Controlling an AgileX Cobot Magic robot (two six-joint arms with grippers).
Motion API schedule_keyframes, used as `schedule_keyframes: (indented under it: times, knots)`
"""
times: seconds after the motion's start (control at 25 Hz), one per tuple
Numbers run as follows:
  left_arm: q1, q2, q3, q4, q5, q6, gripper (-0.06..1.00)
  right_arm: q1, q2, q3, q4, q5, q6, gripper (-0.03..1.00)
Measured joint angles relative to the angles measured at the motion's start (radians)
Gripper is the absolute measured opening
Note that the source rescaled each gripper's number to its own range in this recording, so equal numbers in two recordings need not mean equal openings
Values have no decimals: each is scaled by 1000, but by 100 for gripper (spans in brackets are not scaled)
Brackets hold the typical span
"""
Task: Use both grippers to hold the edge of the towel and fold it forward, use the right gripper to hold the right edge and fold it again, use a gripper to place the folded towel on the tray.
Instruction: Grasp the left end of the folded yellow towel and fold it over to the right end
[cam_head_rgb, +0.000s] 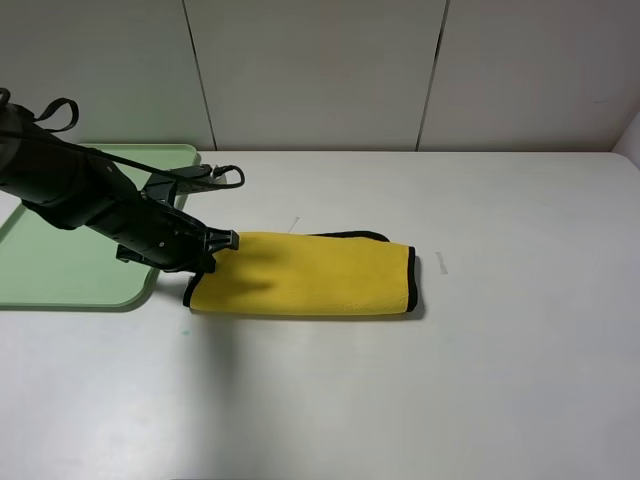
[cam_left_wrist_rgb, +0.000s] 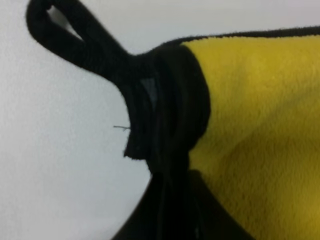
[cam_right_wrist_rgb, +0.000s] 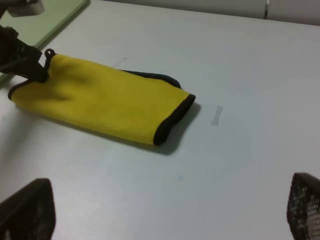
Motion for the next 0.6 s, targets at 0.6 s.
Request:
schedule_keyframes:
  times: [0.6]
  knots:
    - [0,-135,15,14,80,-3,2,0,0,0,0,0,0,100]
